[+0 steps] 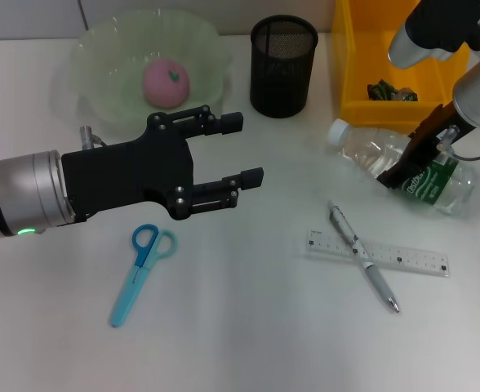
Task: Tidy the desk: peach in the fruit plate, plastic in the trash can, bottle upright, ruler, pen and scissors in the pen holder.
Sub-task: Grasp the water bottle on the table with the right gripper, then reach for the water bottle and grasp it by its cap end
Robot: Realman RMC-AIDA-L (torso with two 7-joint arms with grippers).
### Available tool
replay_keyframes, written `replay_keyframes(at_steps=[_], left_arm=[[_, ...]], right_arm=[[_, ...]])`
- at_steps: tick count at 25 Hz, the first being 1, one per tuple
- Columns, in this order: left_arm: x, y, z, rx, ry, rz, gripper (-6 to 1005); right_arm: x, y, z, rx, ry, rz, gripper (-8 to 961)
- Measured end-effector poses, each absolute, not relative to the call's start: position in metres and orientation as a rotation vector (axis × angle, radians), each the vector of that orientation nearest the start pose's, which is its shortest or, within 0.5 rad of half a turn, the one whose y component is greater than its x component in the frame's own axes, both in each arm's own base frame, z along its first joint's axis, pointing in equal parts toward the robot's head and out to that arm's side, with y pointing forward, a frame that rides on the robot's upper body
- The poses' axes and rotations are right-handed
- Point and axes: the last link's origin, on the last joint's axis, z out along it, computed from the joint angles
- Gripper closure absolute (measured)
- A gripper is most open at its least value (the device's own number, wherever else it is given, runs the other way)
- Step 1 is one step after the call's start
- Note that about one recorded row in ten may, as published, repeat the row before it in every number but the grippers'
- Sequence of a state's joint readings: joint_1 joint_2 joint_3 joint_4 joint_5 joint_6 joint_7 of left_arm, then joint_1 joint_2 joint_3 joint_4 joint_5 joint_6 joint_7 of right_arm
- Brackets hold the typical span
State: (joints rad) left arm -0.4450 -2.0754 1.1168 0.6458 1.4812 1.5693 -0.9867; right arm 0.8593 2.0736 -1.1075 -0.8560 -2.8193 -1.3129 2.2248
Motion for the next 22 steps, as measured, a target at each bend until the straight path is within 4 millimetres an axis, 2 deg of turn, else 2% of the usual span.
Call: replay_keyframes(at_steps=[22], left_arm=[[-0.2192, 0.3099, -0.0207, -2.698, -0.032, -0.995, 302]], right_arm=[[0.2153, 0.4168, -0.0024, -2.555, 0.716, -0.587, 165]])
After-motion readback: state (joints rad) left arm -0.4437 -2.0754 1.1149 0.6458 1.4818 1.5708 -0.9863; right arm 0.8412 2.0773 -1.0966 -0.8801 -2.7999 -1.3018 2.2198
